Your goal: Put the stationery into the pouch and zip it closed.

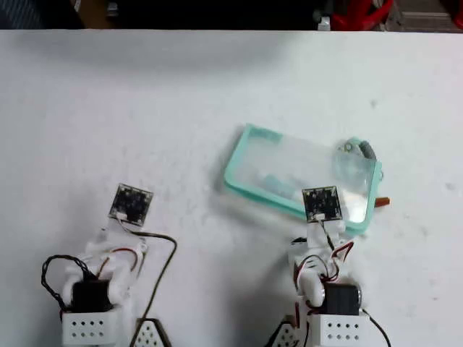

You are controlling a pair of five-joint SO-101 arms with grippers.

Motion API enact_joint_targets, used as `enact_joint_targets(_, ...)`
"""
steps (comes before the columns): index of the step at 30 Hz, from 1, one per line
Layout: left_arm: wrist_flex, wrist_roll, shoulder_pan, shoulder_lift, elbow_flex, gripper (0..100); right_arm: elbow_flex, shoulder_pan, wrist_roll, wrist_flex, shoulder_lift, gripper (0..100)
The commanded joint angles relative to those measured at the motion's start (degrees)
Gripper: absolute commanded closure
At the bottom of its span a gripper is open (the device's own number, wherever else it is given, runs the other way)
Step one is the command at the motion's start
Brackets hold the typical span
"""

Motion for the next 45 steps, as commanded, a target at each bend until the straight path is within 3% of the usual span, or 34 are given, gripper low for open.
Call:
enact_joint_targets(1,0.44,-0.26,-0.31,-0.22,-0.09,92,0.26,0.31,-0.18,0.04,-0.22,98.0)
enact_joint_targets(45,0.44,-0.26,-0.04,-0.22,-0.09,92,0.26,-0.57,-0.18,0.04,-0.22,97.8)
